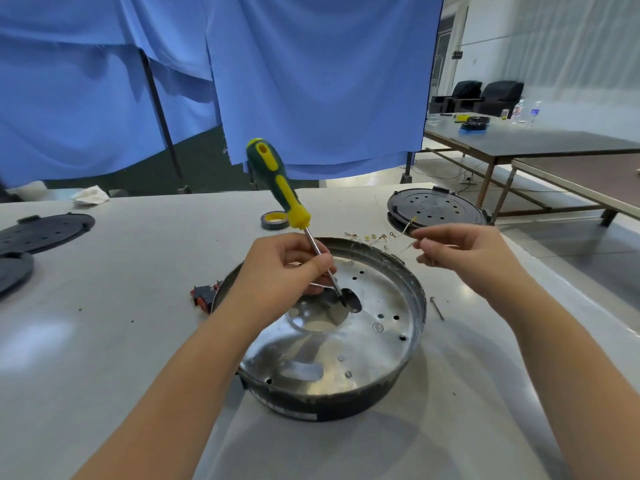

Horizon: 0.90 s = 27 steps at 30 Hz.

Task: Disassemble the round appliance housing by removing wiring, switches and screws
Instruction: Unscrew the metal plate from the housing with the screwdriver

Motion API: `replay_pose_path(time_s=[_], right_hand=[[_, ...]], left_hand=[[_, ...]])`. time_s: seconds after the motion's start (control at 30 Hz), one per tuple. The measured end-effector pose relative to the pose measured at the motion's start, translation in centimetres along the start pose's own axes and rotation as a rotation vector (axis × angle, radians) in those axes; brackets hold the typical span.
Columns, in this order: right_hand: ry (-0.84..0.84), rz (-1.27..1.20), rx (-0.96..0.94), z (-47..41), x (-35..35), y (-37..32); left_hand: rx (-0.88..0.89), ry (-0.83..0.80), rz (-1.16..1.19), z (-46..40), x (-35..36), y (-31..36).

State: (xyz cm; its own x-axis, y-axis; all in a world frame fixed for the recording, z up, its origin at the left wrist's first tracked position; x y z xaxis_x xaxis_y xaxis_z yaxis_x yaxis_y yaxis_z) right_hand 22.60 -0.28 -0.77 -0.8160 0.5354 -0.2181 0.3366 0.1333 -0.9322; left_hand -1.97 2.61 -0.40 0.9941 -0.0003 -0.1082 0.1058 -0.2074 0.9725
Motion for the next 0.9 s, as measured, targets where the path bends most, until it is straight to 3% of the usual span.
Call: replay_pose_path(time_s=[0.17, 0.57, 0.73, 0.9], right_hand=[[0.057, 0.432, 0.02, -0.8, 0.3, 4.4], [0.015, 0.572, 0.071, -1.0, 0.4, 6.6], [0.112, 0.396, -0.044, -0.7, 0.5, 5.0], [0.08, 0.141, -0.094, 0.2, 1.9, 1.9]], left_hand=[[0.006, -0.019, -0.018, -0.1, 0.1, -0.4], [0.01, 0.012, 0.056, 0.1, -0.3, -0.5], [0.005, -0.002, 0.059, 0.1, -0.3, -0.5], [0.008, -0.034, 0.051, 0.0, -0.6, -0.5]])
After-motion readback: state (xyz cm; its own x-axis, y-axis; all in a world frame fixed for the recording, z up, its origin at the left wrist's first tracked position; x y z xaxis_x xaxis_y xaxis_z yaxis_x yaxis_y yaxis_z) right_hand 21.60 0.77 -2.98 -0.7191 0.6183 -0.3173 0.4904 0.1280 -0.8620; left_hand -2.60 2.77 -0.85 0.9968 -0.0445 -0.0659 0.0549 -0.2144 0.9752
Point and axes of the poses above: each hand's wrist, its own z-axis away from the middle knuckle, its own x-axis out of the palm, y = z × x, the point moved 3 cm from there along -z, towards the middle knuckle, and after that the axes turned 14 degrees about y, right-handed, at the moved point
